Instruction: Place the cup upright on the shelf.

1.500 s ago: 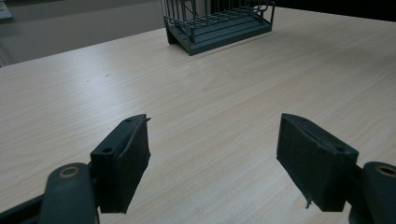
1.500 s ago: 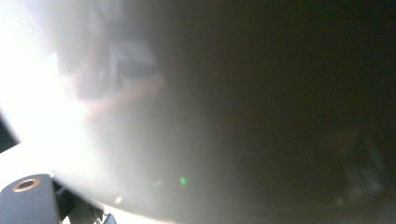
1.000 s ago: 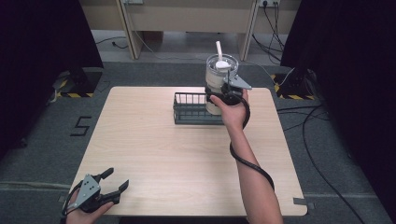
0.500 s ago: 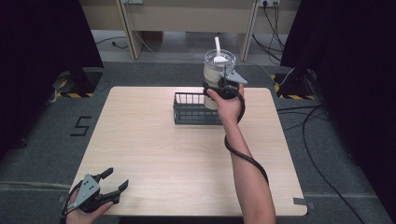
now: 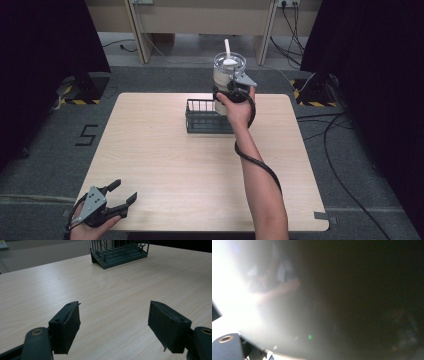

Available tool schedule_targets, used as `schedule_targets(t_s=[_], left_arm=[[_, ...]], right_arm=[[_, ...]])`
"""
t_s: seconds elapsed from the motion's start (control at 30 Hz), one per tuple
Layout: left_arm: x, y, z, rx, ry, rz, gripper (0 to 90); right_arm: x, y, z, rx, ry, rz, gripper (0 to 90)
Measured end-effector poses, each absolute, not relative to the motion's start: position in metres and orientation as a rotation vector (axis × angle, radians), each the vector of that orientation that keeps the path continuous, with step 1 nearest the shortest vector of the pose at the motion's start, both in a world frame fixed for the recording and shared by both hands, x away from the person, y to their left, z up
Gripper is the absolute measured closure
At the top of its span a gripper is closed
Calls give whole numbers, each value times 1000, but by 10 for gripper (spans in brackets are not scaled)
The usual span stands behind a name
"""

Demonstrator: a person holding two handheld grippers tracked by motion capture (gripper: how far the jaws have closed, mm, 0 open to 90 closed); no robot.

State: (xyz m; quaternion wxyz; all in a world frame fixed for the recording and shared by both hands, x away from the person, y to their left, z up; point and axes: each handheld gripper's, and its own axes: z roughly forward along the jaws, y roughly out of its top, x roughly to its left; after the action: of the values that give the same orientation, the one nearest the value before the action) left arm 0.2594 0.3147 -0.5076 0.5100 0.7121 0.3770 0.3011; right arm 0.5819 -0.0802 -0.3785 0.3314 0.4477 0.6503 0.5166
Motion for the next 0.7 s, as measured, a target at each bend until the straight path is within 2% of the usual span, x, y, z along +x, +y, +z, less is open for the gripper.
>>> schedule_targets(t_s=[0.7], left_arm=[[259, 314, -508, 1716, 902, 719, 250]], right_arm=[[591, -82, -404, 1207, 1719, 1325, 103]])
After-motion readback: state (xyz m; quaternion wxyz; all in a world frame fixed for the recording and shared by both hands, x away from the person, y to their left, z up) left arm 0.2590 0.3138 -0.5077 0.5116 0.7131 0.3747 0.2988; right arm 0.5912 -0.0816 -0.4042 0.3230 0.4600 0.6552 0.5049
